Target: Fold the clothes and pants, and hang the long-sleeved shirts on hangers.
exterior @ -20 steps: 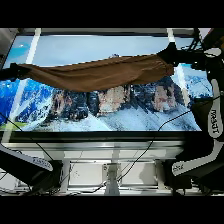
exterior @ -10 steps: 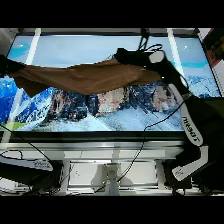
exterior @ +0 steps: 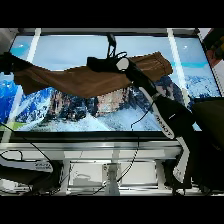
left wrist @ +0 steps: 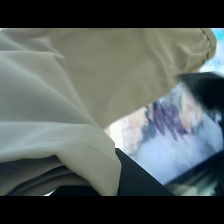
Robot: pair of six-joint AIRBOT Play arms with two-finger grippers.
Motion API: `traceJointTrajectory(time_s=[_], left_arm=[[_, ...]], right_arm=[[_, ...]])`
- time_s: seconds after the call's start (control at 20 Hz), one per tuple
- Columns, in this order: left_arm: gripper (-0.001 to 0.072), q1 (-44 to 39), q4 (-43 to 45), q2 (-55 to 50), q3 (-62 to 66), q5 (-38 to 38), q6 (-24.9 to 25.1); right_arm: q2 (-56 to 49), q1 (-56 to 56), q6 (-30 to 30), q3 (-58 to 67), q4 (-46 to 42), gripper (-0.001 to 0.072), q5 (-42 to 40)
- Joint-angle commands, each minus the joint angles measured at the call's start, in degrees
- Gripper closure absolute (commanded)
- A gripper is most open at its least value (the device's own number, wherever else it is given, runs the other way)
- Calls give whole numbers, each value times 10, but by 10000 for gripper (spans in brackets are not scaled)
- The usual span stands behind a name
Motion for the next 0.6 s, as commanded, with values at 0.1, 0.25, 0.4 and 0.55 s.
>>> traceJointTrajectory(time_s=[0.1,0.25,0.4,0.55], left_arm=[[687,-63,-22,2,0,-29,-28],[687,-86,-88,8,0,-43,-28],[687,-103,-126,20,0,-45,-25],[687,-104,-99,20,0,-45,-26]], right_arm=[[-64,70,126,21,3,692,-40],[-79,111,156,21,3,692,-105],[-90,139,194,21,4,692,-126],[-90,151,194,21,2,692,-114]])
